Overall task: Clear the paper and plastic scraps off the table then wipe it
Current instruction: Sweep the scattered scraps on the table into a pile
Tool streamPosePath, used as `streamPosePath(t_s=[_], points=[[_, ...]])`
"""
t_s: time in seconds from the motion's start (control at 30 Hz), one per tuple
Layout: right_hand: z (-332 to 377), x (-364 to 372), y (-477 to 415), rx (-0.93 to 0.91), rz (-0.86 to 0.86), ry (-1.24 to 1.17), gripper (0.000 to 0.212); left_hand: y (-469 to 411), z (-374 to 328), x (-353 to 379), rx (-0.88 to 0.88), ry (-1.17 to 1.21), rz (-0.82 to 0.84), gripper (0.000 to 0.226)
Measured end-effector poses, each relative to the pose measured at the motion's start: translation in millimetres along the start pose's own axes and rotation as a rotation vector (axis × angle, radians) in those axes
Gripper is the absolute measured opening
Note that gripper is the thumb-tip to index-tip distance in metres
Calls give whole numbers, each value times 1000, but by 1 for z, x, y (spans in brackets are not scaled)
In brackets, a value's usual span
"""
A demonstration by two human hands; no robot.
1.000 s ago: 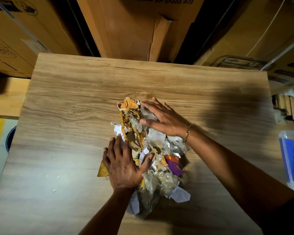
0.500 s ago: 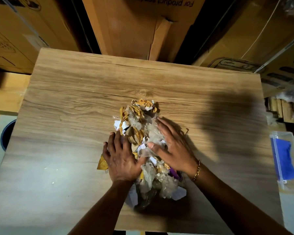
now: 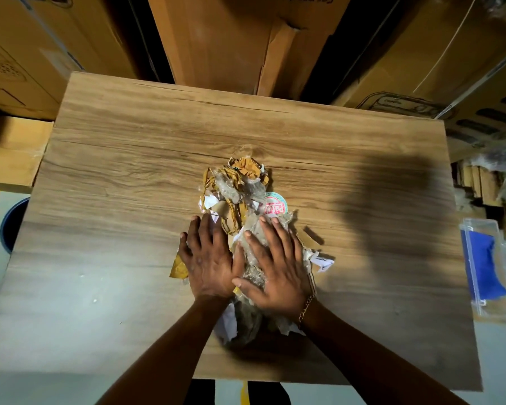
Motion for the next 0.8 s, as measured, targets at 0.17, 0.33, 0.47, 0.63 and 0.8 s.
streamPosePath(t_s=[0.17, 0.33, 0.47, 0.63, 0.8], points=[[-4, 2, -2, 19, 60, 1, 94, 0, 9, 0, 43, 67, 41, 83], [-7, 4, -4, 59, 180, 39, 101, -10, 13, -13, 2, 178, 235, 106], [-7, 7, -6, 93, 243, 88, 96, -12, 13, -24, -13, 218, 319, 114], [-6, 7, -7, 92, 275, 113, 93, -10, 6, -44, -20, 168, 306, 113], [-6, 6, -8, 100, 291, 126, 93, 2, 22, -47, 76, 313, 171, 113]])
Point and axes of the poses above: each hand's wrist, its own y-axis away from the middle knuckle, its own x-axis out of the palm, z = x × y, the point moved 1 cm from there along -y, towards the middle knuckle, and after that the axes turned 5 degrees about -y, right-handed, at the moved point
